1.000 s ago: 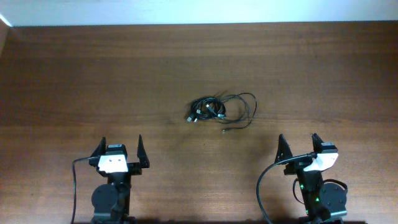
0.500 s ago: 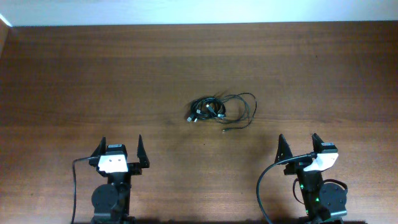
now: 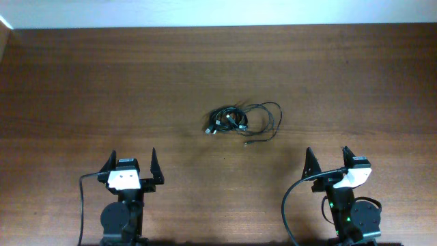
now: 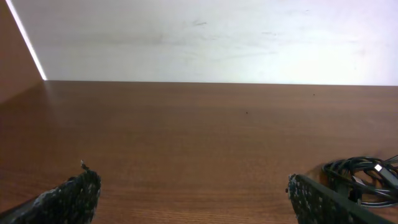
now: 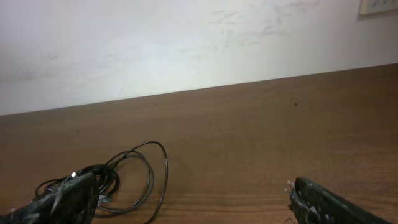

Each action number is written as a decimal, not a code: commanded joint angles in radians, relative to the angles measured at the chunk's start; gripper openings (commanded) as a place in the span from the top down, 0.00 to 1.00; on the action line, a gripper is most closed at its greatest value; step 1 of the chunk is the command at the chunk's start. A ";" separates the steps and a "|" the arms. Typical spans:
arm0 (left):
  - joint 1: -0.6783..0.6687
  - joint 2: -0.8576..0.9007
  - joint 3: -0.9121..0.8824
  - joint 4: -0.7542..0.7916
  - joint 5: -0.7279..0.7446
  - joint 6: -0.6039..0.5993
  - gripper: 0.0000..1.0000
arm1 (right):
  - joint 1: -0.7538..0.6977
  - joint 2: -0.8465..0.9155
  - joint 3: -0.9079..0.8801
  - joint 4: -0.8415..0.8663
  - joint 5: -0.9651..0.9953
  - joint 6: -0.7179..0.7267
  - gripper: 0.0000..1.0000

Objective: Untangle cables

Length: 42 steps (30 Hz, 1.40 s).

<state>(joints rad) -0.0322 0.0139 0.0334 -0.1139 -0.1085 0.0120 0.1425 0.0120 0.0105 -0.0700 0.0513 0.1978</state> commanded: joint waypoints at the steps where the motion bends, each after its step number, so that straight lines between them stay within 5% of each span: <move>1: 0.003 -0.006 -0.005 0.001 0.002 0.019 0.01 | -0.006 -0.008 -0.005 -0.005 -0.002 -0.010 0.01; 26: 0.003 0.037 0.048 0.076 0.173 0.035 0.01 | -0.006 0.004 0.113 -0.086 -0.183 0.023 0.01; 34: 0.003 0.248 0.249 0.071 0.204 0.077 0.01 | -0.006 0.138 0.288 -0.153 -0.303 0.024 0.01; 42: 0.003 0.597 0.562 0.006 0.386 0.118 0.01 | -0.006 0.410 0.617 -0.393 -0.307 0.023 0.01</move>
<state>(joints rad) -0.0322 0.4808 0.4629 -0.0780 0.1822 0.0952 0.1425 0.3305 0.4988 -0.4133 -0.2379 0.2138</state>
